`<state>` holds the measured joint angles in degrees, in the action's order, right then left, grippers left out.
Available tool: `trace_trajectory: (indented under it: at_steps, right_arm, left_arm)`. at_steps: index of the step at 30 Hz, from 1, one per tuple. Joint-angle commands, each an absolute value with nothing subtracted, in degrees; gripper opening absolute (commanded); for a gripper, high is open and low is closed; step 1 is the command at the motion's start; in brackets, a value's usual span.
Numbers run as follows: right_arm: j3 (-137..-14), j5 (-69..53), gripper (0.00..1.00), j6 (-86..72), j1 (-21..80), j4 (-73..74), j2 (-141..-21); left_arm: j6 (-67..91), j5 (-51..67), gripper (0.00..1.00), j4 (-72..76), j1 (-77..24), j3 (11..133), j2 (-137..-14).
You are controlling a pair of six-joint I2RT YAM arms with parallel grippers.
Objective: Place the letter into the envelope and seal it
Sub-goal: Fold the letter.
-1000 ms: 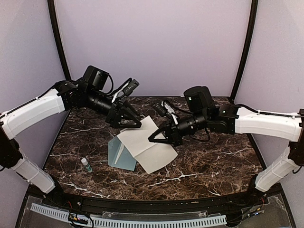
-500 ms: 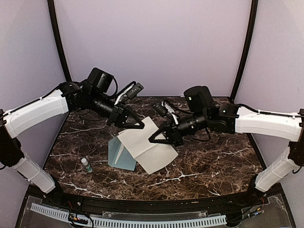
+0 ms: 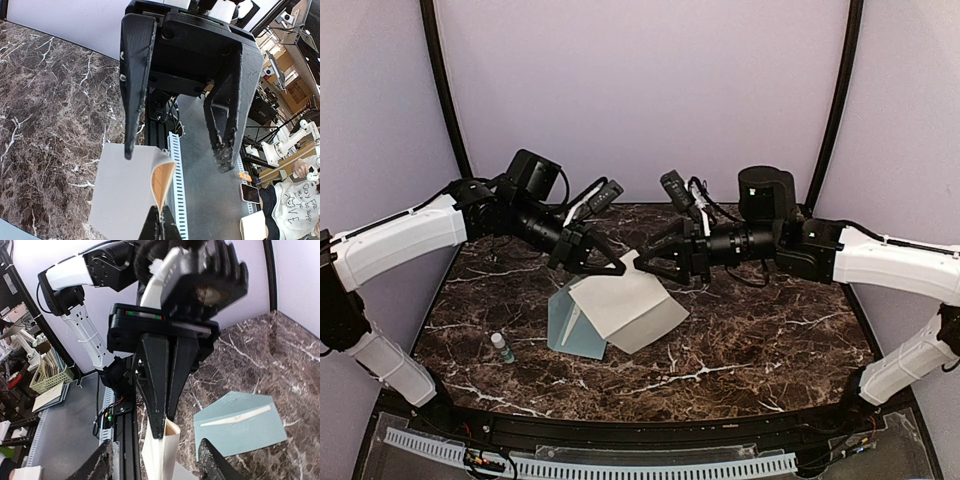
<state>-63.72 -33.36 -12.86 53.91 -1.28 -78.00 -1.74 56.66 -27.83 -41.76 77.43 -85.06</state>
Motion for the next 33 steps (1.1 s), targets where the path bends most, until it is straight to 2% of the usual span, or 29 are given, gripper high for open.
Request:
trace_trajectory:
  at_steps: [1, 15, 17, 19, 21, 23, 25, 27, 30, 33]
  right_arm:
    - [-63.72, -31.14, 0.48, -14.01, 53.61, -6.97, -78.13]
    - [-65.1, -31.52, 0.2, -13.58, 53.68, -5.71, -80.33]
    - [-65.11, -31.49, 0.13, -13.54, 53.65, -5.65, -80.48]
    - [-65.13, -31.65, 0.0, -13.56, 53.62, -5.55, -80.62]
    - [-65.07, -31.62, 0.0, -13.61, 53.63, -5.5, -80.75]
    - [-64.76, -31.46, 0.0, -13.69, 53.61, -5.54, -80.53]
    - [-64.46, -31.34, 0.0, -13.96, 53.6, -6.07, -80.06]
    - [-64.26, -31.29, 0.0, -14.37, 53.53, -6.44, -79.72]
    - [-64.53, -30.66, 0.0, -15.24, 53.45, -6.23, -79.65]
    - [-65.22, -28.5, 0.0, -16.54, 53.07, -4.65, -79.98]
  left_arm:
    - [-1.25, 58.37, 0.0, -26.46, -41.92, 76.61, -83.39]
    - [-0.26, 58.87, 0.0, -25.37, -41.9, 75.75, -82.99]
    - [-0.26, 58.93, 0.0, -25.35, -41.88, 75.8, -83.09]
    - [-0.26, 59.05, 0.0, -25.23, -41.92, 75.84, -83.14]
    - [-0.26, 58.95, 0.0, -25.23, -41.9, 75.85, -83.17]
    - [-0.26, 58.5, 0.19, -25.18, -41.88, 75.88, -83.11]
    - [-0.26, 57.54, 0.54, -25.18, -41.87, 75.74, -83.04]
    - [-0.31, 56.3, 0.64, -25.19, -41.87, 75.56, -82.98]
    - [-0.74, 54.51, 0.63, -25.28, -41.96, 75.38, -82.93]
    - [-1.23, 53.83, 0.46, -25.38, -42.06, 75.24, -82.73]
